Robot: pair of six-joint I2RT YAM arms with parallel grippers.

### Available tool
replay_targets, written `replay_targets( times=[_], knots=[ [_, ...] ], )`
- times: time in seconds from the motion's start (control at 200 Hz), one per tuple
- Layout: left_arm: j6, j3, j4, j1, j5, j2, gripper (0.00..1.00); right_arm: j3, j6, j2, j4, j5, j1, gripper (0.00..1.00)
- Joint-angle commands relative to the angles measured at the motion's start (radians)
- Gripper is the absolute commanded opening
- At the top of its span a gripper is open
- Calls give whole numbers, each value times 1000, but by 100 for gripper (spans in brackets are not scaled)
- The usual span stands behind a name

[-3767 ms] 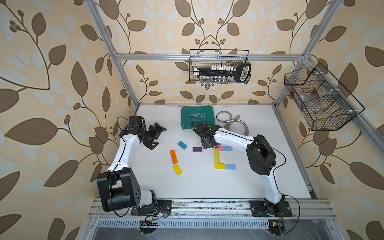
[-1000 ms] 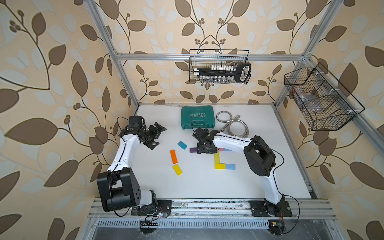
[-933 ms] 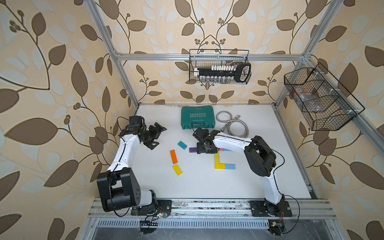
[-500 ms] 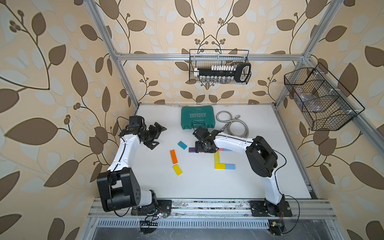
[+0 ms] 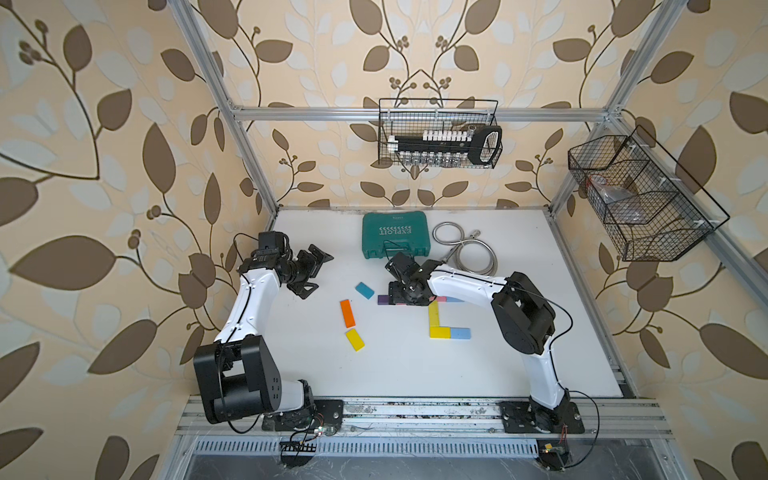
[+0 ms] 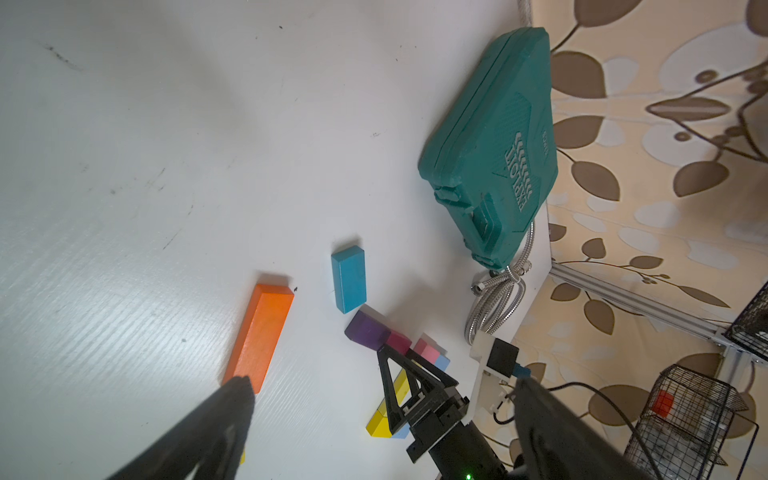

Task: Assemble the letter c with building blocks
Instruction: Assemble the building block at the center of the board.

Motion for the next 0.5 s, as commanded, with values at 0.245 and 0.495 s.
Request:
replay_targets(
  times=[0.245,0.495],
  knots=[
    [-6,-6,13,6,18,-30,99,-16,13,-15,2,-14,-1,81],
    [-9,-6,13,5,18,-30,99,-15,15,-15,5,-21,-1,81]
  ],
)
